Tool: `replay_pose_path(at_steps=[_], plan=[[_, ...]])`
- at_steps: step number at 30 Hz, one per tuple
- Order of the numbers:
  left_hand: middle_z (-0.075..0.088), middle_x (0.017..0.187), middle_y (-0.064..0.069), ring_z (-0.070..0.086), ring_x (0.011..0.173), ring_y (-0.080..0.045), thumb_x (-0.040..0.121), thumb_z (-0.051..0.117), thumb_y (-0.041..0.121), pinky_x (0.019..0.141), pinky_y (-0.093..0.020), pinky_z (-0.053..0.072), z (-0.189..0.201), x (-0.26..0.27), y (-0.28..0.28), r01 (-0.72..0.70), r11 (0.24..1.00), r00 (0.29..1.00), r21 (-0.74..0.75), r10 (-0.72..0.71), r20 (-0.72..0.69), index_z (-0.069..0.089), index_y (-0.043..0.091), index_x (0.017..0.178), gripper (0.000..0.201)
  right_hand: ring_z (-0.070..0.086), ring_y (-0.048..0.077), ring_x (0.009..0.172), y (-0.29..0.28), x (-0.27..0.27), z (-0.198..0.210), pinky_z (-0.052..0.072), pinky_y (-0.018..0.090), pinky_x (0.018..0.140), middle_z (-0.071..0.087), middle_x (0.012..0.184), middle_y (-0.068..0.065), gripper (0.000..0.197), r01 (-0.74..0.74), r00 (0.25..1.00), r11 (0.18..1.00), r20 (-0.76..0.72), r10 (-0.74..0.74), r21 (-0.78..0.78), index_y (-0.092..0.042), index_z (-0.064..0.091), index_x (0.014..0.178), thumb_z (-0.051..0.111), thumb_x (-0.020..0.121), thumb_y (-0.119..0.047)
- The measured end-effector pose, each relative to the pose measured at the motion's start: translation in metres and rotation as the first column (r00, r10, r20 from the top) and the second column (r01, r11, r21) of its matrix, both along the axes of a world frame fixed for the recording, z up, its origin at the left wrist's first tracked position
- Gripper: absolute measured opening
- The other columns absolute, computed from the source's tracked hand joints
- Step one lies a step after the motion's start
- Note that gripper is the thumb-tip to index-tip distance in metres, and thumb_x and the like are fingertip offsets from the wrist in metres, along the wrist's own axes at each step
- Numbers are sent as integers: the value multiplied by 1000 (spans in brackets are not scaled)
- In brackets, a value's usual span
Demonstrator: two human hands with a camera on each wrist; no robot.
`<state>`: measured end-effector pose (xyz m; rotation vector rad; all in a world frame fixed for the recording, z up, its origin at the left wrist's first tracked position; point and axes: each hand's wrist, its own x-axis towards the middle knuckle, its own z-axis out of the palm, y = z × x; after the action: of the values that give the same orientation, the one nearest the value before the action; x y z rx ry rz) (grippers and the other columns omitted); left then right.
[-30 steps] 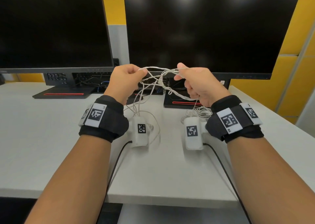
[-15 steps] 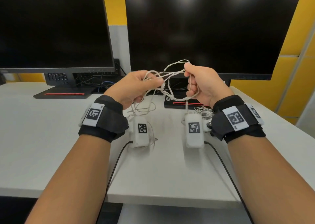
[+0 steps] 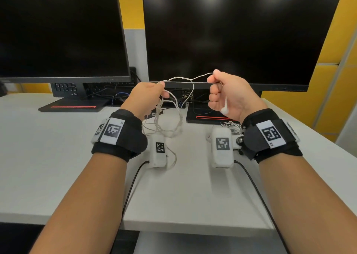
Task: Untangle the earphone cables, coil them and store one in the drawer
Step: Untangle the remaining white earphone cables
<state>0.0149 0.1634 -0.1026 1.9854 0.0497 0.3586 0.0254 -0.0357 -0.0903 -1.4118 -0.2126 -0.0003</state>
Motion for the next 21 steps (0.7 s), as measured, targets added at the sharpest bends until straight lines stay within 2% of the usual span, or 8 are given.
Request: replay_pose_path(at_steps=[3, 7, 10, 12, 14, 16, 18, 21], plan=[[37, 45, 3, 26, 45, -12, 103, 38, 32, 43, -23, 24, 1, -6, 0, 159, 986, 982, -58, -164, -90, 69, 6, 81, 47, 57, 10, 54, 5, 2, -2, 52, 24, 56, 56, 62, -2, 20, 38, 998, 997, 56, -34, -68, -13, 62, 102, 43, 103, -21], [47, 49, 1, 36, 46, -11, 103, 37, 31, 47, -24, 31, 2, -16, -3, 400, 907, 906, -130, -413, -89, 70, 2, 86, 48, 70, 16, 92, 12, 5, -5, 54, 32, 81, 73, 93, 0, 17, 96, 992, 978, 100, -78, -185, -19, 65, 107, 51, 98, -22], [58, 56, -1, 46, 48, -10, 104, 35, 32, 50, -20, 39, 2, -17, -6, 461, 854, 875, -242, -482, -33, 69, 1, 98, 47, 63, 22, 102, 14, 3, -9, 49, 29, 79, 70, 108, 8, 22, 251, 952, 848, 279, -128, -467, -11, 70, 104, 55, 97, -24], [63, 65, -3, 52, 52, -8, 104, 34, 35, 52, -18, 44, 3, -17, -6, 461, 827, 874, -322, -487, 1, 69, 4, 104, 47, 64, 19, 87, 12, 4, -13, 52, 28, 71, 68, 103, 9, 15, 326, 922, 792, 358, -146, -516, -9, 67, 105, 57, 96, -17], [67, 75, -3, 57, 59, -8, 104, 33, 38, 56, -18, 49, 4, -16, -7, 455, 808, 874, -374, -485, 15, 68, 7, 109, 46, 61, 14, 73, 11, 3, -13, 52, 27, 64, 62, 91, 6, 10, 284, 940, 851, 301, -158, -441, -16, 57, 99, 55, 95, -7], [70, 82, -5, 62, 66, -9, 104, 32, 38, 61, -20, 53, 3, -17, -8, 457, 798, 874, -393, -485, 32, 66, 8, 112, 45, 62, 19, 72, 16, 0, -3, 55, 29, 66, 59, 83, 9, 16, 182, 975, 923, 186, -123, -341, -14, 52, 89, 45, 96, -1], [73, 89, -7, 66, 74, -12, 105, 32, 36, 67, -22, 56, 3, -17, -11, 459, 788, 876, -410, -478, 62, 63, 7, 114, 43, 62, 25, 78, 21, -5, 5, 56, 35, 77, 59, 80, 12, 21, 86, 995, 948, 66, -69, -305, -7, 52, 83, 39, 99, -1], [73, 103, -13, 70, 91, -19, 105, 34, 31, 81, -27, 58, 3, -18, -15, 471, 758, 875, -452, -467, 130, 56, 4, 123, 39, 62, 29, 94, 24, -11, 6, 51, 47, 96, 61, 97, 14, 12, -54, 998, 941, -32, 46, -335, -4, 53, 100, 41, 100, -5]])
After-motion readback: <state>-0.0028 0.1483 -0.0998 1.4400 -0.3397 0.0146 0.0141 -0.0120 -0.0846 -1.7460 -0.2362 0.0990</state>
